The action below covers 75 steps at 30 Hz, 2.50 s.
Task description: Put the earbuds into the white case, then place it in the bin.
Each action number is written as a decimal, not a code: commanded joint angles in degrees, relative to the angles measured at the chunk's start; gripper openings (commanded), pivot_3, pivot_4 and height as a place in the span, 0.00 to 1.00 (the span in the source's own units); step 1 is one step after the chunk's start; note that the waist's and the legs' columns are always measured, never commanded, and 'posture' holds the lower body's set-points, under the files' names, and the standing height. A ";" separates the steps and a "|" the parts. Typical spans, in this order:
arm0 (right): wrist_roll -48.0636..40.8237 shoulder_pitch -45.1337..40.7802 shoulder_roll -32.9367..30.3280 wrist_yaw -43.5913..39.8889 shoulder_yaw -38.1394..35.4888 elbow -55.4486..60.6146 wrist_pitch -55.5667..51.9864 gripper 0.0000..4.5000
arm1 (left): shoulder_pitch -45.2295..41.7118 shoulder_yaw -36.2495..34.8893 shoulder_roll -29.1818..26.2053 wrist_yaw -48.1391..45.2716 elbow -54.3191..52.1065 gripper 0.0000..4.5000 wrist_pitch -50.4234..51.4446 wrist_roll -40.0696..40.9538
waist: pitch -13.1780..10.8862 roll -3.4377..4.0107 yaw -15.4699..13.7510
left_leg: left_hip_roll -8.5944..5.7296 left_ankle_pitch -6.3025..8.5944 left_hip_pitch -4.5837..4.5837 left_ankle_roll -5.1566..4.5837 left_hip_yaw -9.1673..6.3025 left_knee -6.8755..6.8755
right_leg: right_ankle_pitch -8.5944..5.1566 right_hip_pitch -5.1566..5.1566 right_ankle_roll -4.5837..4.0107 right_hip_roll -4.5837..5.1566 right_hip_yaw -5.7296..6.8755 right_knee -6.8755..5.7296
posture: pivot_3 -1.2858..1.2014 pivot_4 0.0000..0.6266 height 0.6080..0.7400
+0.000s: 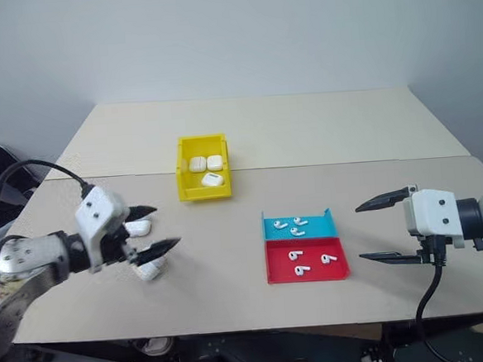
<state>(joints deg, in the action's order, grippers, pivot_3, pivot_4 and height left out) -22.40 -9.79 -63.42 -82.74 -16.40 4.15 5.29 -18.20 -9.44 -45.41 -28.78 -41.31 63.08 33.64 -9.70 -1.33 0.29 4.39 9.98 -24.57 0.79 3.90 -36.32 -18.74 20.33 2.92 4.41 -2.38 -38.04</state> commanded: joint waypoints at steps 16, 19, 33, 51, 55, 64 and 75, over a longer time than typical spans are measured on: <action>1.80 1.74 -1.13 4.31 0.63 3.83 -3.69 0.99 | -26.39 -4.05 11.11 60.05 24.31 1.00 29.42 21.65 | -0.07 -0.13 0.46 | -0.05 -0.03 0.16 0.06 -0.38 0.06 | 0.02 -0.10 0.04 0.04 -0.06 -0.02 | 0.52 0.24 1.00; 2.30 2.16 -1.17 4.78 0.87 4.25 -4.03 0.99 | -30.24 -3.16 4.48 67.32 33.41 1.00 29.42 35.82 | -0.07 -0.13 0.32 | -0.06 -0.05 0.16 0.10 -0.41 0.08 | 0.02 -0.08 0.04 0.07 -0.03 -0.03 | 0.52 0.24 1.00; 3.87 5.49 -1.68 6.04 -0.14 5.52 -6.60 0.99 | -38.37 16.68 -8.14 95.64 58.63 1.00 20.26 79.36 | -0.07 -0.13 -0.87 | -0.14 -0.36 0.18 0.62 -0.38 0.11 | 0.02 -0.09 0.04 0.13 -0.03 -0.01 | 0.52 0.24 1.00; 4.27 6.54 -3.01 7.16 -0.91 5.82 -8.61 0.99 | -43.88 22.14 -1.78 92.22 73.38 1.00 21.89 71.69 | -0.08 -0.15 -0.95 | -0.22 -0.43 0.13 0.71 -0.15 0.16 | 0.01 -0.08 0.04 0.11 0.04 0.04 | 0.52 0.24 1.00; 4.52 6.39 -2.93 7.61 -0.55 5.82 -8.67 0.99 | -45.97 20.66 1.12 88.21 75.49 1.00 23.35 63.85 | -0.08 -0.16 -0.94 | -0.25 -0.43 0.07 0.72 -0.17 0.15 | 0.01 -0.07 0.04 0.11 0.07 0.06 | 0.52 0.24 1.00; 4.95 7.70 -2.59 8.86 -1.42 6.74 -9.32 0.99 | -47.73 15.17 4.97 78.08 77.57 1.00 28.23 44.56 | -0.09 -0.16 -0.80 | -0.27 -0.44 0.02 0.74 -0.18 0.17 | 0.01 -0.02 0.05 0.12 0.10 0.07 | 0.52 0.24 1.00; 5.62 9.27 -2.52 10.33 -2.24 7.37 -9.62 0.99 | -49.54 13.02 8.07 62.94 80.05 1.00 29.42 26.65 | -0.10 -0.18 -0.88 | -0.30 -0.44 -0.09 0.74 -0.21 0.15 | 0.00 0.03 0.06 0.15 0.17 0.08 | 0.52 0.24 1.00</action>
<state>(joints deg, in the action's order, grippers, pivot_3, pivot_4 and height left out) -16.83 -0.68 -65.20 -72.88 -16.52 10.47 -3.96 -65.65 4.69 -37.17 36.41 38.74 92.32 62.71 -9.80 -1.51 -0.59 4.09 9.54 -24.66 1.53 3.70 -36.16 -18.74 20.36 2.98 4.55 -2.21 -37.96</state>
